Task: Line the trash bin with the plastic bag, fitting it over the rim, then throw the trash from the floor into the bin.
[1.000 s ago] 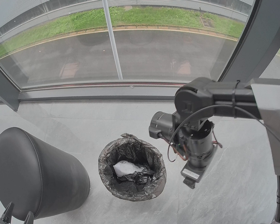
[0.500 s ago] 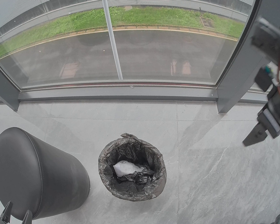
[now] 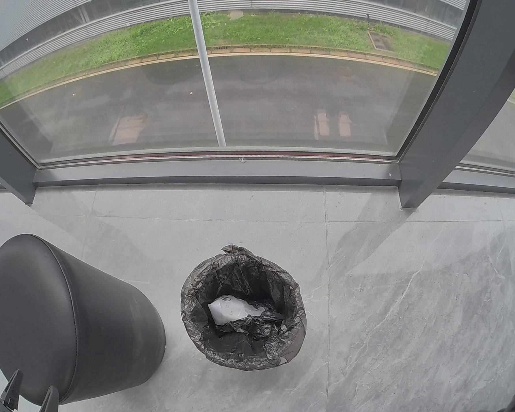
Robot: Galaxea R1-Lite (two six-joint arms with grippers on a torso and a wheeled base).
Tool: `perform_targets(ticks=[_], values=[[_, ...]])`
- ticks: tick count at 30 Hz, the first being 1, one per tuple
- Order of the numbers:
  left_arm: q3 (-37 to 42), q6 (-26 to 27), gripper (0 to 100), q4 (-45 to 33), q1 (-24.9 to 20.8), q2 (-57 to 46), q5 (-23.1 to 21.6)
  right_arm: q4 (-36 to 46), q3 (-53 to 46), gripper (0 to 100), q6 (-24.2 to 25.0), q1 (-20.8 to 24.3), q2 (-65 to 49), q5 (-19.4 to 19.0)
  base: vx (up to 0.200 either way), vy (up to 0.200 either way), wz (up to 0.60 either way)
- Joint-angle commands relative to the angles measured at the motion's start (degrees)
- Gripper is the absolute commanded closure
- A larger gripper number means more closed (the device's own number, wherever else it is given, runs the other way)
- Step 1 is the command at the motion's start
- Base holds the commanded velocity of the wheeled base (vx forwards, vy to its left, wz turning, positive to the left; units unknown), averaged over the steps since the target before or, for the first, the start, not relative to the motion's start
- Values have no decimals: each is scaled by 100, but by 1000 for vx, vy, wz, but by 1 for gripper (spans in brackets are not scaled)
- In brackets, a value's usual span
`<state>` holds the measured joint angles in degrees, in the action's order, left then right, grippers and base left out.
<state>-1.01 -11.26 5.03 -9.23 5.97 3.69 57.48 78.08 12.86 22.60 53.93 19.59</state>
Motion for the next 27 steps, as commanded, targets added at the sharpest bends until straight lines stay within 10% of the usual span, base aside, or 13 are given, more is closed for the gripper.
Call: perform_targets(ticks=[1,10,19,23,27], values=[[101,-25,0,6,0,9,17,-1758,-3159,0,-302,-2093,-3961,-430,0,0,0],[101,-43,0,6,0,9,35,-1916,-4231,0,-231,-2524,-5015,-289,0,0,0],[101,-43,0,15,0,9,114,-6302,-7808,0,-2367,-2287,-5384,-913,0,0,0],[101,-69,0,15,0,9,105,-6029,-7773,0,-1928,-2287,-5376,-1168,0,0,0],[101,-86,0,15,0,9,114,-5968,-7747,0,-1400,-2287,-5376,-2398,0,0,0]])
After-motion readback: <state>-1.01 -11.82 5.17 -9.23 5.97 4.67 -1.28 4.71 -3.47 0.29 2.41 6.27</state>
